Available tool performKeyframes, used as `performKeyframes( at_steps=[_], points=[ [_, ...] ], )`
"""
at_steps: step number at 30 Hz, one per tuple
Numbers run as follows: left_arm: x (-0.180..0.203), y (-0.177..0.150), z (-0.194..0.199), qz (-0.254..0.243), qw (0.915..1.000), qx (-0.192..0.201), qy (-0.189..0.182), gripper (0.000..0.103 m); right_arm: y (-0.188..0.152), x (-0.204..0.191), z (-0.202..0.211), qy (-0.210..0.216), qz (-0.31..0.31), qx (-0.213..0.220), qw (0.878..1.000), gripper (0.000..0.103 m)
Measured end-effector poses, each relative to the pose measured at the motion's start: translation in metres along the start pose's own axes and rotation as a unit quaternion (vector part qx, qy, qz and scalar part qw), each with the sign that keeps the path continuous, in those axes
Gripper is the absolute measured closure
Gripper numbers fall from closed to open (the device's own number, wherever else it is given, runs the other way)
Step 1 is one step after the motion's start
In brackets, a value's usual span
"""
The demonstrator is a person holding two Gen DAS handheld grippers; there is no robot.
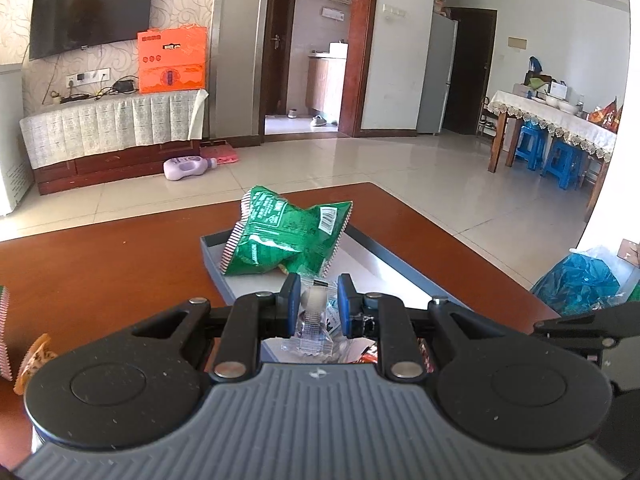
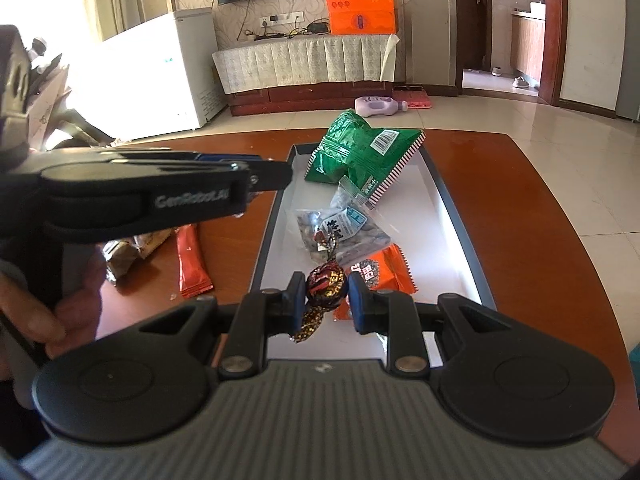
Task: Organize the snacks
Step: 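Carry the clear candy and gold chocolate over the tray with both tools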
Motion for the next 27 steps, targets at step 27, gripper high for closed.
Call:
performKeyframes(
  at_steps=[27],
  points=[
    [0.011, 0.008, -0.071, -0.003, 0.9998, -0.019, -0.004, 0.08, -0.005, 0.009, -0.007, -0.003, -0.001, -0.019, 1.0, 0.077]
  ],
)
Point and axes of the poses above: each gripper's, at about its wrist camera, not at the fingertips, and z roughly against the way its jaws point, x to its right, y to its top, the point moved 3 cm from there along -z, roughly the way its jaws point, and after that the axes turned 14 degrees about z, right-handed, at the moved point
